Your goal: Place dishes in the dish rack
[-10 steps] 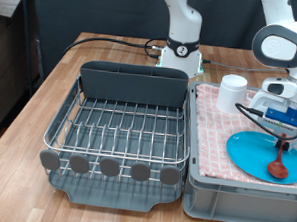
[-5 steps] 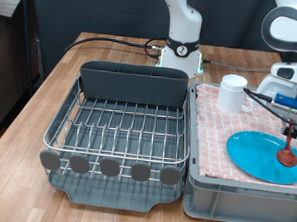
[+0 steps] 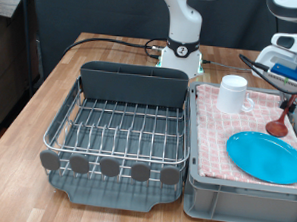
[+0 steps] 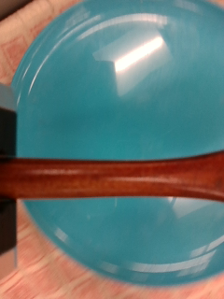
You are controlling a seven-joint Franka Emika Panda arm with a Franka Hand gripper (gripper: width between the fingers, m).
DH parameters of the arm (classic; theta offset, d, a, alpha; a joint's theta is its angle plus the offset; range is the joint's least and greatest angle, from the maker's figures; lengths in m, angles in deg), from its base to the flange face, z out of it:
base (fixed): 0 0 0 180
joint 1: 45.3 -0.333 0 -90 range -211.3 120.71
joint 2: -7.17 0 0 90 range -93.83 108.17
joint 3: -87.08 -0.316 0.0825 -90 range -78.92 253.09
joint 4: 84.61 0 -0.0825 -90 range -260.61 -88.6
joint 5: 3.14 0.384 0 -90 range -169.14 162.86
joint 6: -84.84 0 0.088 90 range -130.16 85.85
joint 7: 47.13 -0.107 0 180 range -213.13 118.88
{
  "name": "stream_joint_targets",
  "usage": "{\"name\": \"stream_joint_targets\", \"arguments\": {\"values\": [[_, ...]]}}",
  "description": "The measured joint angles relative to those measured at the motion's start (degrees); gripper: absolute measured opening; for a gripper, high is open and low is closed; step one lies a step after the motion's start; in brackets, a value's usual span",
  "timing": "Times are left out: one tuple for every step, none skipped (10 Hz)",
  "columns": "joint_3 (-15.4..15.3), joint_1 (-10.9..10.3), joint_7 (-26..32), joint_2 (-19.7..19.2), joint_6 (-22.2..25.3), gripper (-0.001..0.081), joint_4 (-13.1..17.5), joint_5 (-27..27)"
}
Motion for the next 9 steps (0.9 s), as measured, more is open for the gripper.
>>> {"name": "stream_joint_targets", "arguments": {"values": [[0.0, 0.0, -3.8, 2.0, 2.1, 0.0092, -1.3, 1.9], [0.0, 0.0, -2.2, 1.7, 1.2, 0.0092, -1.3, 1.5], [0.3, 0.0, -3.2, 2.1, 1.0, 0.0092, -1.8, 1.5], [1.0, 0.1, -6.2, 3.5, 1.1, 0.0092, -3.2, 1.6], [1.5, 0.1, -9.5, 5.4, 1.2, 0.0092, -5.0, 1.6], [2.0, 0.2, -12.8, 7.3, 1.3, 0.0092, -6.9, 2.4], [2.5, 0.2, -15.8, 9.2, 1.9, 0.0092, -8.6, 3.7], [3.0, 0.2, -18.3, 10.9, 3.5, 0.0092, -10.1, 5.3], [3.2, 0.2, -20.7, 12.8, 4.5, 0.0092, -11.5, 6.7]]}}
